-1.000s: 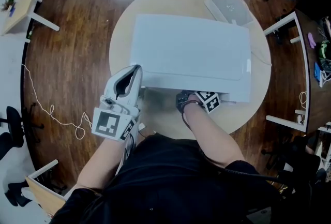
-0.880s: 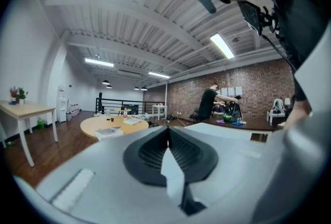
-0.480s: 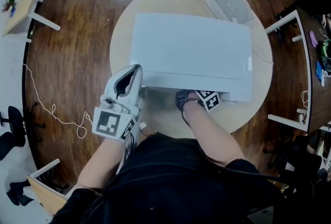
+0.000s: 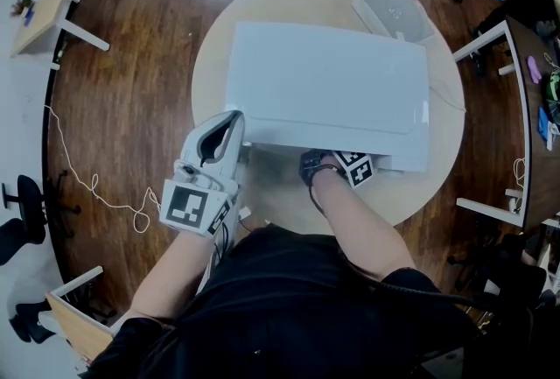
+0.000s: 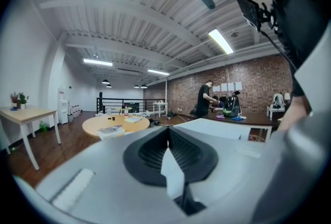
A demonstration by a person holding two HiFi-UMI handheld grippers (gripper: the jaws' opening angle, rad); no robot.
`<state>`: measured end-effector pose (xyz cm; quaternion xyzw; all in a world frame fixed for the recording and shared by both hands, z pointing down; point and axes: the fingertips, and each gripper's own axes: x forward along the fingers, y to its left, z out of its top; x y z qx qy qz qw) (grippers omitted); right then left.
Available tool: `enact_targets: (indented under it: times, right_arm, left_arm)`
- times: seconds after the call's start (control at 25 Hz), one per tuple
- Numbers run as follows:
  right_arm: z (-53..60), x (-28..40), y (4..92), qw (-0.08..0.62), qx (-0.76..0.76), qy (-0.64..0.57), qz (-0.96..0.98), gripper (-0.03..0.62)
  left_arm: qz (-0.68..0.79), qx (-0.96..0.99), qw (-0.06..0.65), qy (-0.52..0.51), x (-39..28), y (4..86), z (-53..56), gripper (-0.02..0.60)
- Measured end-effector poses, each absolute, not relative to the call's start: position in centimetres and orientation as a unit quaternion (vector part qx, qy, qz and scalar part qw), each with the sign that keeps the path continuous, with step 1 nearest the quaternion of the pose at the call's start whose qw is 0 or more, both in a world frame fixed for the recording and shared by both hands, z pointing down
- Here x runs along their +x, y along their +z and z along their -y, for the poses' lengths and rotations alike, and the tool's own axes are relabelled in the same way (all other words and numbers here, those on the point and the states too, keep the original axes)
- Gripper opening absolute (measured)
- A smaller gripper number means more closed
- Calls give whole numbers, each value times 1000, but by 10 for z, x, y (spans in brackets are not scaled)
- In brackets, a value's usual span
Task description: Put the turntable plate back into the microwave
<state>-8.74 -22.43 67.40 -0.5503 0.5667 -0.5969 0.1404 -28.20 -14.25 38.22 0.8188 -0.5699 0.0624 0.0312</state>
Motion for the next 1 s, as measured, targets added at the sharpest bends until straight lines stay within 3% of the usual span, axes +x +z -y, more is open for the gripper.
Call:
enact_targets:
  times: [0.36,1.0]
  right_arm:
    - [226,-85,662,138,-544,-584,-586,116]
    - [197,-77,639,100,-529,-543,-645,120]
  left_arm:
    - [571,818,22,64,-278,377,135,3]
    - [575,816,13,54,-271,370,122,3]
